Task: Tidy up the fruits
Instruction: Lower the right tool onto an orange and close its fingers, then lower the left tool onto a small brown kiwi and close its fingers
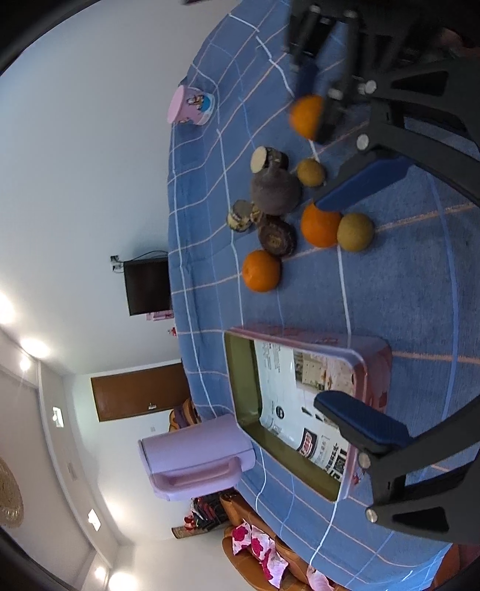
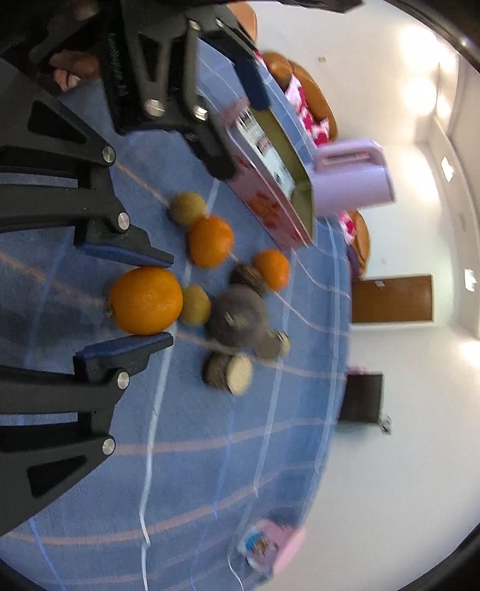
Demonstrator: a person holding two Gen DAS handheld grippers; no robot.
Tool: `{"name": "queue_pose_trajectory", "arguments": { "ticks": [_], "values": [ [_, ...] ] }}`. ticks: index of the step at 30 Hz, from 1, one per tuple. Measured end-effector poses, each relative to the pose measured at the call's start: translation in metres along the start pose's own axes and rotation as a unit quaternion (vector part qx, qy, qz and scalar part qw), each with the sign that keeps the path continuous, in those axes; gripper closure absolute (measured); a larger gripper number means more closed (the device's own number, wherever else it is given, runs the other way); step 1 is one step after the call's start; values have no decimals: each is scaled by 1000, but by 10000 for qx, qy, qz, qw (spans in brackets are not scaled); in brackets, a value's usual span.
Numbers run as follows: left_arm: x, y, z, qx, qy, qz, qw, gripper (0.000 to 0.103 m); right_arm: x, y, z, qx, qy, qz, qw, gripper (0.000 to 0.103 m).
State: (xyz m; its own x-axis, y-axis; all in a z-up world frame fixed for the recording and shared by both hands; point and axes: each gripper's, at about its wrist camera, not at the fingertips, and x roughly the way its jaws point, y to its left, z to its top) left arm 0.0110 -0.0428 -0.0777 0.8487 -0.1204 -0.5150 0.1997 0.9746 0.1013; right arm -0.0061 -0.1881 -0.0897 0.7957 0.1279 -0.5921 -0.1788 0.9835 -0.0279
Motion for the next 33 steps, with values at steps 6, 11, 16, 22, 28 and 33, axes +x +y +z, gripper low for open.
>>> {"name": "queue_pose_trajectory", "arguments": {
  "ticks": [6, 11, 16, 22, 28, 33],
  "values": [
    [7, -8, -3, 39, 215, -174, 9996, 12, -1, -27, 1, 312, -71, -369, 9988, 66],
    [15, -13, -5, 81, 472, -354, 9982, 16, 3, -26, 3, 304, -74, -278, 9991, 66],
    [26, -13, -8, 7, 817, -549, 9951, 27, 1, -27, 0, 338, -63, -209, 9992, 65],
    [32, -19, -10, 97, 979, -731, 9925, 45, 2, -26, 0, 274, -35, -214, 9994, 65],
    [40, -16, -13, -9, 1169, -914, 9889, 61, 3, -24, 0, 214, -20, -210, 9995, 65],
    [37, -19, -14, 67, 1117, -942, 9892, 73, 2, -23, 0, 192, -41, -210, 9996, 65]
  ]
}}
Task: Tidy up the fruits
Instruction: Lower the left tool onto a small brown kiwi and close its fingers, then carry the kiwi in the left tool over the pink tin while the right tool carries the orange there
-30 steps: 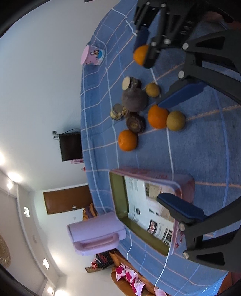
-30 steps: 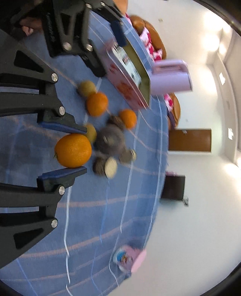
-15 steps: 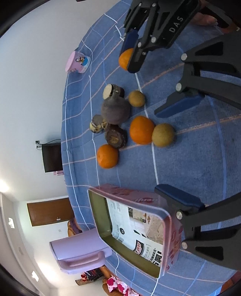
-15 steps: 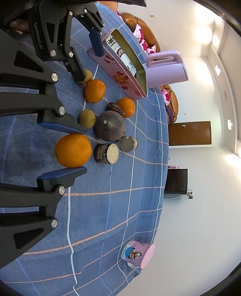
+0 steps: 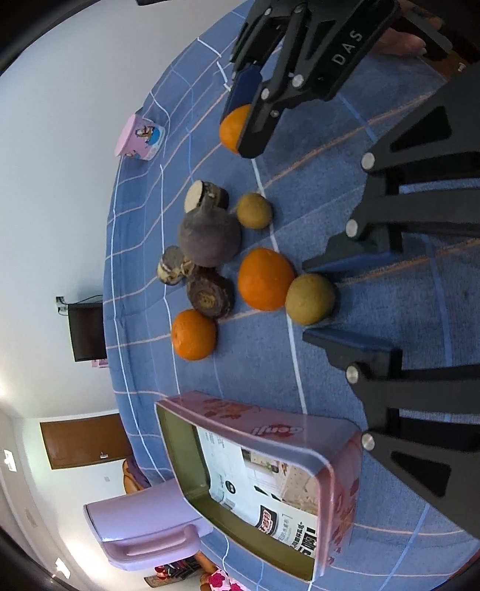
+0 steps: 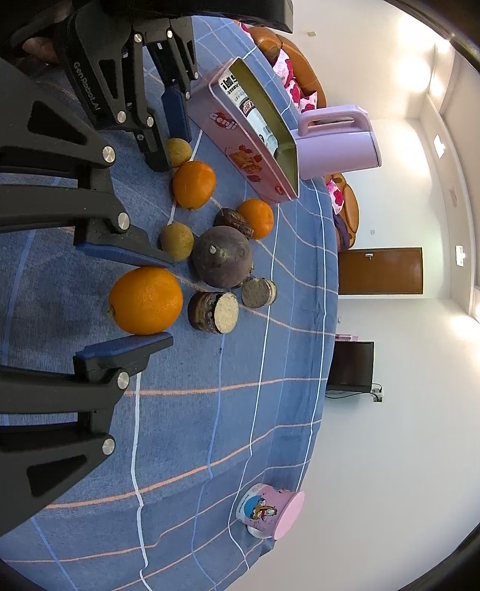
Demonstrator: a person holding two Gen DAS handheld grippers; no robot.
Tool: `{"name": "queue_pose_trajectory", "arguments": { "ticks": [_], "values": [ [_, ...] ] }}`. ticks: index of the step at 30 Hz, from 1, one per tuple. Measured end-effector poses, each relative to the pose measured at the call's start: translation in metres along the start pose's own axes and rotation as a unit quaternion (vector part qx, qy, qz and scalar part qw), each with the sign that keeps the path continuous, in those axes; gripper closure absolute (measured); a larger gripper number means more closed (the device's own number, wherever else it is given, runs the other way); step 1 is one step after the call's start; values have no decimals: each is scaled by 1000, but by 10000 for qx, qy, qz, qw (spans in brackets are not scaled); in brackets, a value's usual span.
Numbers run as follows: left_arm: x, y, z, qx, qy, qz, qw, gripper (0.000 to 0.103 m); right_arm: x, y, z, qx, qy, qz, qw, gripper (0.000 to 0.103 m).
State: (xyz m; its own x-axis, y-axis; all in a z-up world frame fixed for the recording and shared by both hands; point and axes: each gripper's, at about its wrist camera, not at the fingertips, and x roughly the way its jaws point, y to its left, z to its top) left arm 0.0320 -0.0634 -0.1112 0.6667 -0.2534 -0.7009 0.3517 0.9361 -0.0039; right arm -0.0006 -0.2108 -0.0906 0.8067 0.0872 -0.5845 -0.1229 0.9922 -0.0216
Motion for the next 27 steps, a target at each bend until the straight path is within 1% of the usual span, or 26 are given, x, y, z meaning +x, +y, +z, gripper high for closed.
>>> {"name": "queue_pose_trajectory", "arguments": {
  "ticks": [7, 12, 27],
  "values": [
    [-1, 4, 0, -83, -22, -53, 9999, 73, -1, 1, 0, -15, -37, -10, 10000, 65],
    [-5, 3, -1, -53, -136, -31, 9999, 73, -3, 2, -1, -41, -106, -10, 9999, 65],
    [-21, 0, 1, 31, -707, 161, 9974, 73, -14, 7, -3, -140, -453, -54, 9989, 65]
  ]
}}
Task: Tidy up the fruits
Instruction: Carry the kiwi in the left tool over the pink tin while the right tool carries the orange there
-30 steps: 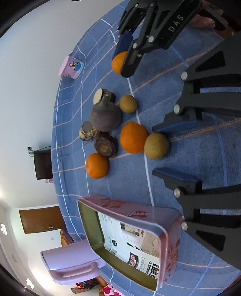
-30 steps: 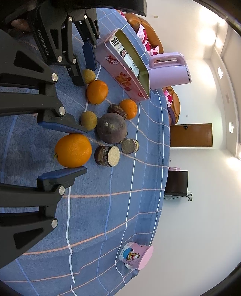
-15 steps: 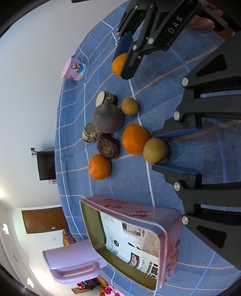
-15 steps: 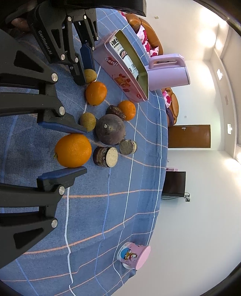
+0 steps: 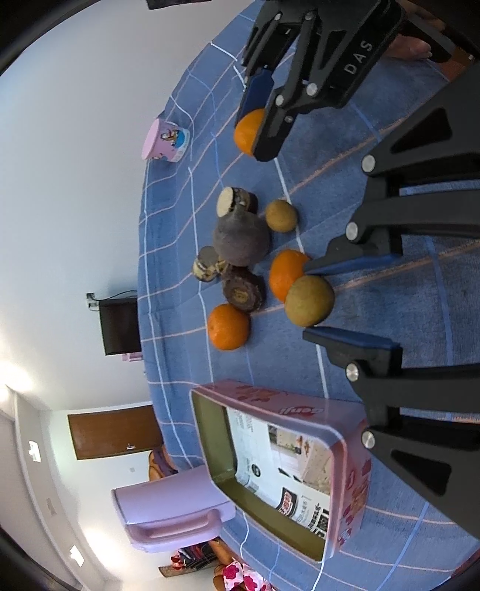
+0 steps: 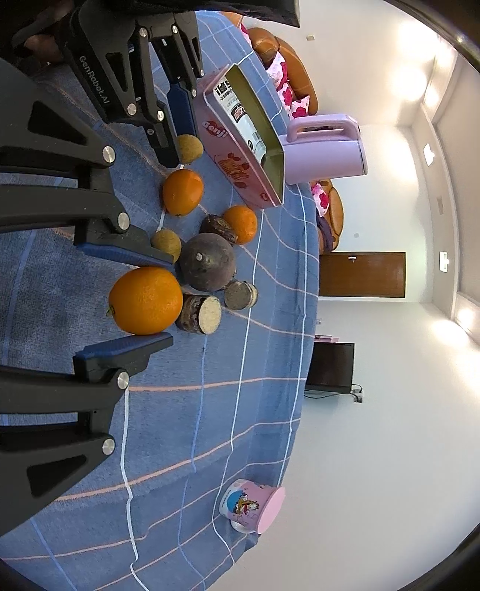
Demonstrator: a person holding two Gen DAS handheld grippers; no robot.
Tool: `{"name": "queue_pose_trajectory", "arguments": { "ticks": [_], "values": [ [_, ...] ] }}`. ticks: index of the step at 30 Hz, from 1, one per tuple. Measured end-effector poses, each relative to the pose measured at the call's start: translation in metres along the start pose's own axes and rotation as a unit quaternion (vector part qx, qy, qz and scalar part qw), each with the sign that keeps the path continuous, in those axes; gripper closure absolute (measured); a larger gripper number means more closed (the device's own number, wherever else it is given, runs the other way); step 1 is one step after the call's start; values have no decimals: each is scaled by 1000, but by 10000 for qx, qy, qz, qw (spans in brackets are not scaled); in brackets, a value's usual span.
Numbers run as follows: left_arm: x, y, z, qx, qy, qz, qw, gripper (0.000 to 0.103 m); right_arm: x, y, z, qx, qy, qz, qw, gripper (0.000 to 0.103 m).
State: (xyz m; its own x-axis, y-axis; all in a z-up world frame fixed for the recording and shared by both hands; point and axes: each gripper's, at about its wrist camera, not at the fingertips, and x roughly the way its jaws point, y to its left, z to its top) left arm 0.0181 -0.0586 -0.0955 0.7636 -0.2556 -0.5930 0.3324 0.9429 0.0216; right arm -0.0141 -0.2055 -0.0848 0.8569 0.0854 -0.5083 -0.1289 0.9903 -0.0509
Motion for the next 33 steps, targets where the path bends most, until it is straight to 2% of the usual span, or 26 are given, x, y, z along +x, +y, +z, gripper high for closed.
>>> {"name": "queue_pose_trajectory", "arguments": {
  "ticks": [33],
  "values": [
    [-25, 4, 7, 65, -715, 488, 9962, 73, -24, 9, -6, -287, -807, -75, 9963, 65]
  ]
}}
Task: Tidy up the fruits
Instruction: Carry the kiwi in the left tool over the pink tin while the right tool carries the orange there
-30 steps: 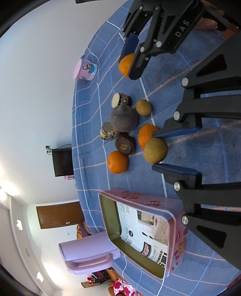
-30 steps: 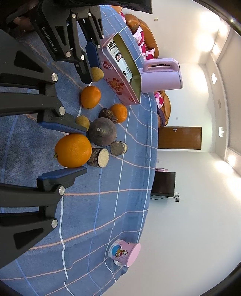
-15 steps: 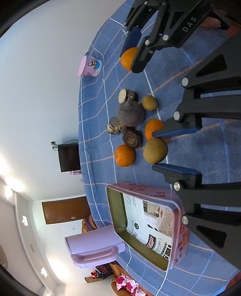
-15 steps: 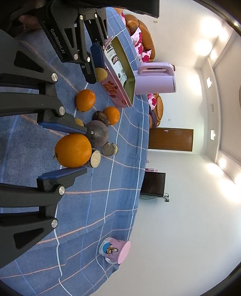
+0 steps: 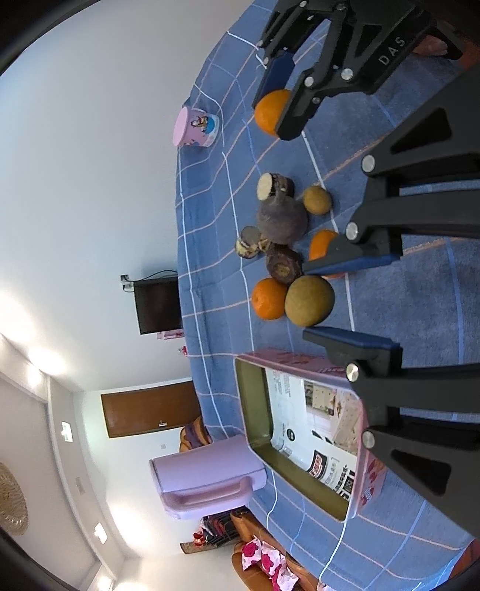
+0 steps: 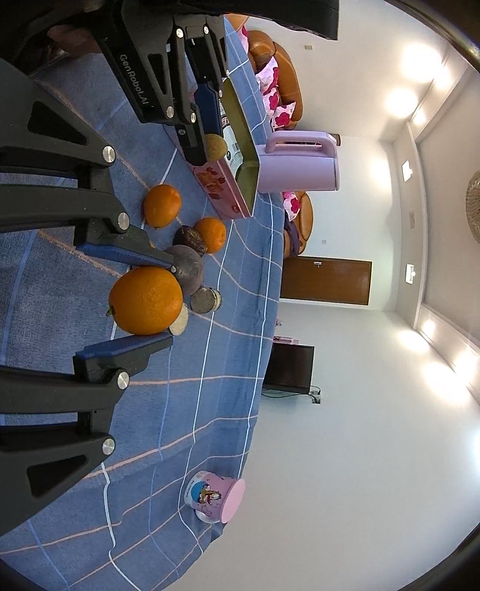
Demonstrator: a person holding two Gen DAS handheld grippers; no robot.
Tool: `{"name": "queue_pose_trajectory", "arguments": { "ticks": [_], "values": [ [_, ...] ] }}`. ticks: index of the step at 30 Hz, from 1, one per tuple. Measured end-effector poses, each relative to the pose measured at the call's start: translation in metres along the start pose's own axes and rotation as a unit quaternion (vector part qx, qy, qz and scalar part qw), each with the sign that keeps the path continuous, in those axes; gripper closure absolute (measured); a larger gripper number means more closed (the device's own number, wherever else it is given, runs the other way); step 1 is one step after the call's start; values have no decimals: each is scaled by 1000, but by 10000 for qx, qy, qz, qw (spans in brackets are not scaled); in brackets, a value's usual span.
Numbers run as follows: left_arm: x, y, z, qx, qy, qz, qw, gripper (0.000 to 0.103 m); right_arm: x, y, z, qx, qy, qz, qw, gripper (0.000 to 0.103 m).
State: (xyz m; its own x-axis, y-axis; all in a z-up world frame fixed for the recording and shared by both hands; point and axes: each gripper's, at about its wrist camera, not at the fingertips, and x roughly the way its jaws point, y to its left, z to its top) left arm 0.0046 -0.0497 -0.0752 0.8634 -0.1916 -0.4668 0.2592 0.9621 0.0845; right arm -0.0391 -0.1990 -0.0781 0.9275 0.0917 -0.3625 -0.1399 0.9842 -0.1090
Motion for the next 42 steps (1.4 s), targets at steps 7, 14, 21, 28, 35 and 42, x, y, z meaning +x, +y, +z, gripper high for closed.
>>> {"name": "queue_pose_trajectory", "arguments": {
  "ticks": [7, 14, 21, 28, 35, 42],
  "values": [
    [-7, 2, 3, 22, -179, 103, 9998, 73, -5, 1, -1, -51, -146, 29, 9999, 65],
    [-11, 4, 4, 16, -276, 160, 9995, 73, -7, 1, -1, -71, -249, 71, 9996, 65],
    [-15, 11, 8, -45, -320, 206, 9993, 73, -5, 1, 2, -52, -168, 147, 9997, 65],
    [-12, 31, 13, -192, -299, 368, 9987, 73, 5, 12, 20, -43, -107, 413, 9991, 65],
    [0, 69, 16, -469, -138, 638, 9968, 73, 21, 41, 49, -284, -138, 785, 9964, 65],
    [14, 100, 17, -630, 19, 838, 9945, 73, 50, 71, 68, -459, -22, 1096, 9929, 65]
  ]
}}
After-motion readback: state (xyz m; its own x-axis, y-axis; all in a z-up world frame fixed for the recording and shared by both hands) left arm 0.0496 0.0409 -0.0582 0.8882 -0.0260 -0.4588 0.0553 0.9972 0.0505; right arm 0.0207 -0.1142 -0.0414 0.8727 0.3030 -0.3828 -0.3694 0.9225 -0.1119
